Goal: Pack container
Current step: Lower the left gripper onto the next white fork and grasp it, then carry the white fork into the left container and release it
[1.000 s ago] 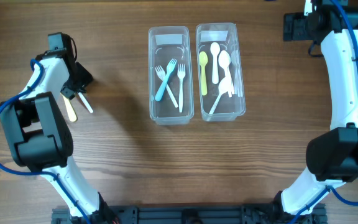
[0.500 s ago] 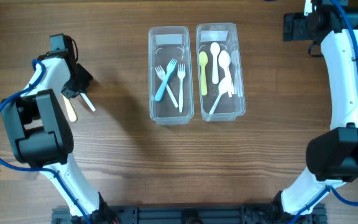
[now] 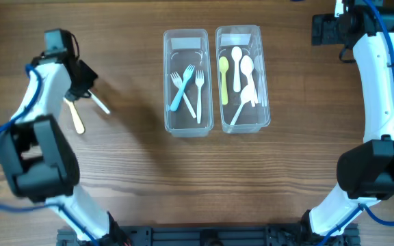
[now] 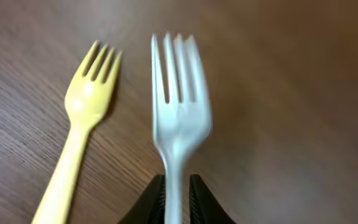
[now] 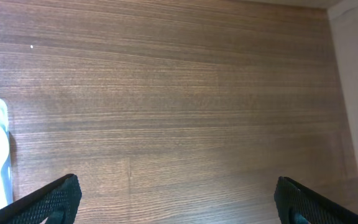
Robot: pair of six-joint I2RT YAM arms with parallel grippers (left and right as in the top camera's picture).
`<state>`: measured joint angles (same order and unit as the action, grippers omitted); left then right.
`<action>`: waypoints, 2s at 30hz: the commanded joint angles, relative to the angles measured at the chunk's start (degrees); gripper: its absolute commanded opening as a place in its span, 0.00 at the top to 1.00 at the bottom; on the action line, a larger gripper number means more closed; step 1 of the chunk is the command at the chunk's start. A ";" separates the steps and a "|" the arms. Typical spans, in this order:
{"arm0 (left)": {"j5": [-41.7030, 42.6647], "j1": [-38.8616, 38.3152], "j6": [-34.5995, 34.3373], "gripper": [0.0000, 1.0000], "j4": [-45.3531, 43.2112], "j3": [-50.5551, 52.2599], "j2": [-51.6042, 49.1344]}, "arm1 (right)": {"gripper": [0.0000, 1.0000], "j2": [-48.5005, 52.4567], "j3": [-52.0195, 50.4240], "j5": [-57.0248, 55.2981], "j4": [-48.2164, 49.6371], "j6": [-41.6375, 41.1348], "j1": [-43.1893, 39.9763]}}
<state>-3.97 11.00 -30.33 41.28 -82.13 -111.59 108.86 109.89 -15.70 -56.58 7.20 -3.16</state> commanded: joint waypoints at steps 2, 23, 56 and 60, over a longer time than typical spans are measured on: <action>11.93 -1.40 0.04 0.88 -1.51 -2.40 10.05 | 0.00 0.33 0.72 -0.98 0.17 0.33 0.09; -6.21 -7.98 -4.70 0.53 6.12 -2.19 6.19 | 0.00 0.33 0.72 -0.98 0.17 0.31 0.09; -5.29 -1.03 -4.66 0.52 -5.62 5.20 -5.60 | 0.00 0.33 0.72 -0.98 0.15 0.33 0.09; -5.27 -1.03 -4.63 0.53 -6.01 5.25 -7.19 | 0.00 0.33 0.72 -0.98 0.17 0.31 0.09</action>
<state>-9.17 9.78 -34.02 35.68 -77.67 -116.42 108.86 109.89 -15.70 -56.58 7.20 -3.16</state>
